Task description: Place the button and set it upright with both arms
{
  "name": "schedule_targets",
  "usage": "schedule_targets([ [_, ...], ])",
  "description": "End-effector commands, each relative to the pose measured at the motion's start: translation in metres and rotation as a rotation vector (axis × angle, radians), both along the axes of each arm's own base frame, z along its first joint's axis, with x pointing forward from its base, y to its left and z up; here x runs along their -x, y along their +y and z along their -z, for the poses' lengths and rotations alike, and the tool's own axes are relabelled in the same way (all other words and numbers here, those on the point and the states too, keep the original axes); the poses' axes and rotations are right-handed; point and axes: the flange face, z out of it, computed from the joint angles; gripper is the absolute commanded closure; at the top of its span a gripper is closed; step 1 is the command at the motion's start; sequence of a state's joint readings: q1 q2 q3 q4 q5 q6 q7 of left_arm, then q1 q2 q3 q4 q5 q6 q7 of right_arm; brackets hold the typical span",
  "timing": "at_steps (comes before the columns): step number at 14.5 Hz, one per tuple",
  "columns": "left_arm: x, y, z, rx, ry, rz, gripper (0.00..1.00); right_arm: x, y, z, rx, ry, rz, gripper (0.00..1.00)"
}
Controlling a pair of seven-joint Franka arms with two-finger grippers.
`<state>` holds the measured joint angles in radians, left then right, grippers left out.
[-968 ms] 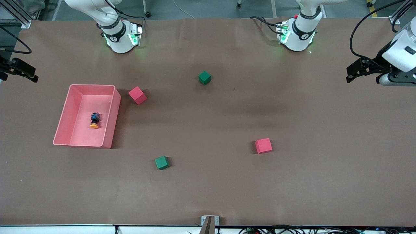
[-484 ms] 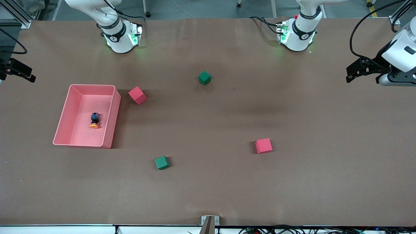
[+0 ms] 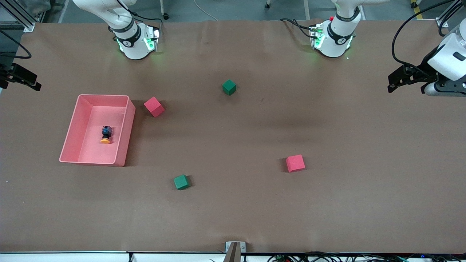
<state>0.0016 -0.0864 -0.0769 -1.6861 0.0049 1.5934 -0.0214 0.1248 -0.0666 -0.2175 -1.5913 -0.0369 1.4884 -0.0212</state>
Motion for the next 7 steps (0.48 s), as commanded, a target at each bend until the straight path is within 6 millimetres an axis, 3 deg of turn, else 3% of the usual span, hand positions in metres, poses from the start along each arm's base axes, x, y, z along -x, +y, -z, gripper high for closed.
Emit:
schedule_targets([
  [1,-0.002,-0.002,-0.006,0.015,-0.004,0.001,0.00,0.011,0.004,-0.004,-0.021,-0.011,-0.008,0.00],
  [7,-0.002,-0.002,-0.006,0.015,-0.004,-0.002,0.00,0.019,-0.009,-0.007,-0.025,-0.013,0.016,0.00],
])
